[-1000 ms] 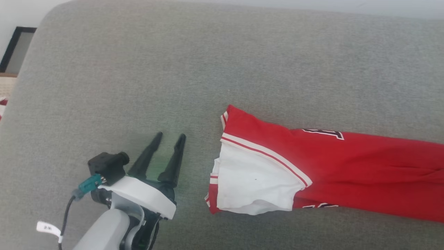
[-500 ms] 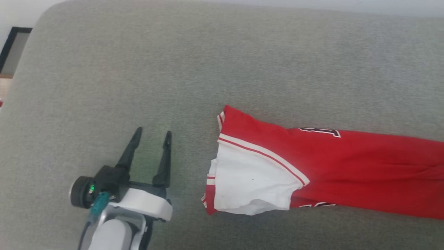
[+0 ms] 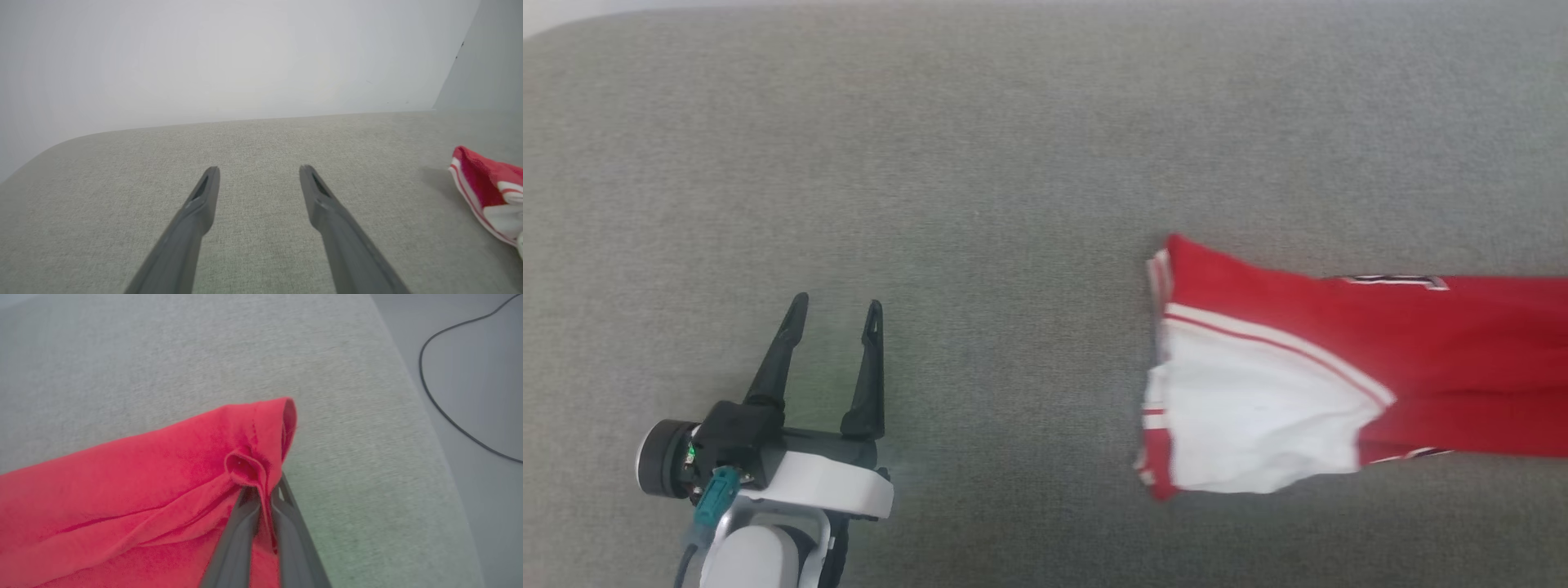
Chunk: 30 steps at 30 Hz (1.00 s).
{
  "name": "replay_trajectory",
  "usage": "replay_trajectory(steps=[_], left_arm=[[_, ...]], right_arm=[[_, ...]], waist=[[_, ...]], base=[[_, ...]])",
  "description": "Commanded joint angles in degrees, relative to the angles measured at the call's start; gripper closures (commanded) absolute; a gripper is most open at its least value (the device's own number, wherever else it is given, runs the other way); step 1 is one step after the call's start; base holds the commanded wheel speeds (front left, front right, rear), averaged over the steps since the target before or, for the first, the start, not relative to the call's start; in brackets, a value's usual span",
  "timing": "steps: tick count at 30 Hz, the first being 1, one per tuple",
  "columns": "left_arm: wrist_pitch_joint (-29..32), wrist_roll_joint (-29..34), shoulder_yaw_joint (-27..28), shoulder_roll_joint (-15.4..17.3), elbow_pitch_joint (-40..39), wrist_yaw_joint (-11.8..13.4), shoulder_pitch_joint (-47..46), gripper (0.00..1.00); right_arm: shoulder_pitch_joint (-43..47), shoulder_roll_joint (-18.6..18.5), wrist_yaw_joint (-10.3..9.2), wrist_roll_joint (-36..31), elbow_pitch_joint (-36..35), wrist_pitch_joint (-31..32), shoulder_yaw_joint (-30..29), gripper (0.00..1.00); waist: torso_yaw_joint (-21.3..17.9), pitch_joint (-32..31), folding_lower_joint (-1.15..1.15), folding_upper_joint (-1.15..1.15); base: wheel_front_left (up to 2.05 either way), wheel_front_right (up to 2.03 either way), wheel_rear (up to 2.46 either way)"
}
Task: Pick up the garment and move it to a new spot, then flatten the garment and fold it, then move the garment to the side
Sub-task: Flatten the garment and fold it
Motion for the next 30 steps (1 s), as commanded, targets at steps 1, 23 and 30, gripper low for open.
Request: replay_trajectory(steps=[1, 23, 30], left_arm=[[-0.3, 0.9, 0.4, -0.2, -0.4, -0.4, 0.2, 0.0], [-0.3, 1.7, 1.2, -2.0, 0.1, -1.3, 1.0, 0.0], [-0.3, 1.4, -0.2, -2.2, 0.6, -1.5, 0.0, 0.0]], right_arm=[[-0.8, -1.1, -0.09, 0.9, 2.3, -1.0, -1.1, 1.0], [-1.4, -6.2, -0.05, -4.4, -25.2, 5.7, 1.3, 1.0], [-4.4, -2.5, -0.04, -10.9, -38.7, 11.3, 3.3, 1.0]], waist=[[-0.7, 0.4, 0.0, 0.0], [0.4, -2.6, 0.0, 0.0], [3.0, -2.8, 0.0, 0.0]], base=[[0.0, 0.0, 0.0], [0.0, 0.0, 0.0], [0.0, 0.0, 0.0]])
